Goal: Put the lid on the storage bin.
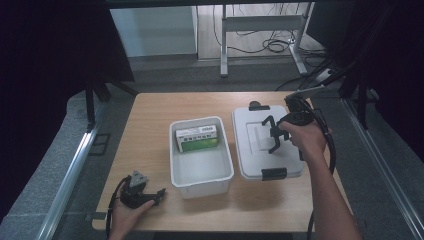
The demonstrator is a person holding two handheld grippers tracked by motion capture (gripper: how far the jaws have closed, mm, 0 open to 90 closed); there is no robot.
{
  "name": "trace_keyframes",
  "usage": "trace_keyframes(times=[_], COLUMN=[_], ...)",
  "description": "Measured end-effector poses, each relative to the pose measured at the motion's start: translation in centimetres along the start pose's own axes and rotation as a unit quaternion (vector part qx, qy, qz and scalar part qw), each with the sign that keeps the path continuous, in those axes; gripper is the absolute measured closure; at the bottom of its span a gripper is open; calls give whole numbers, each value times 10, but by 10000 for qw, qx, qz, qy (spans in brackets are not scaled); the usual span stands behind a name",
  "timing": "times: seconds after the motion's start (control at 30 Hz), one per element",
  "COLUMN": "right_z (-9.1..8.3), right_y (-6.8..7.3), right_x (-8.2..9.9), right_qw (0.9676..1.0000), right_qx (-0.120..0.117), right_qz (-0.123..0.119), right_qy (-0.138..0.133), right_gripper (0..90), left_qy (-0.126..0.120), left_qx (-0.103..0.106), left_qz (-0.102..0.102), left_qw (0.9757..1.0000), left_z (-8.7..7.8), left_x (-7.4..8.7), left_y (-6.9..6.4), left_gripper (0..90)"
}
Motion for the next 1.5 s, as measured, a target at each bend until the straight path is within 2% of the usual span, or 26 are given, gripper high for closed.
trace_keyframes(times=[0.37,0.63,1.0,1.33,1.5], right_z=[-10,-13,-16,-11,-5], right_y=[15,22,45,55,66], right_x=[-3,-1,-2,-1,-3], right_qw=[9999,10000,9999,9998,9997], right_qx=[-87,-44,-82,-91,-119], right_qz=[-67,-37,-125,-152,-236], right_qy=[-98,-68,-57,-45,-1], right_gripper=[853,853,853,853,853], left_qy=[-2,-1,26,24,22], left_qx=[-18,-19,-22,-20,-16], left_qz=[-10,-18,-13,-11,-11], left_qw=[10000,10000,10000,10000,10000], left_z=[0,1,1,1,2], left_x=[0,-1,-1,-1,-2], left_y=[0,1,1,1,2], left_gripper=[129,128,126,125,124])
Point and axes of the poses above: each handheld gripper's, and its own axes: z roughly forward along the jaws, x roughly out of its underside, y roughly to its left, the point moved 8 cm from there along z, roughly forward along the jaws, and after that the axes turned 4 degrees about y, right-handed, at the moved point
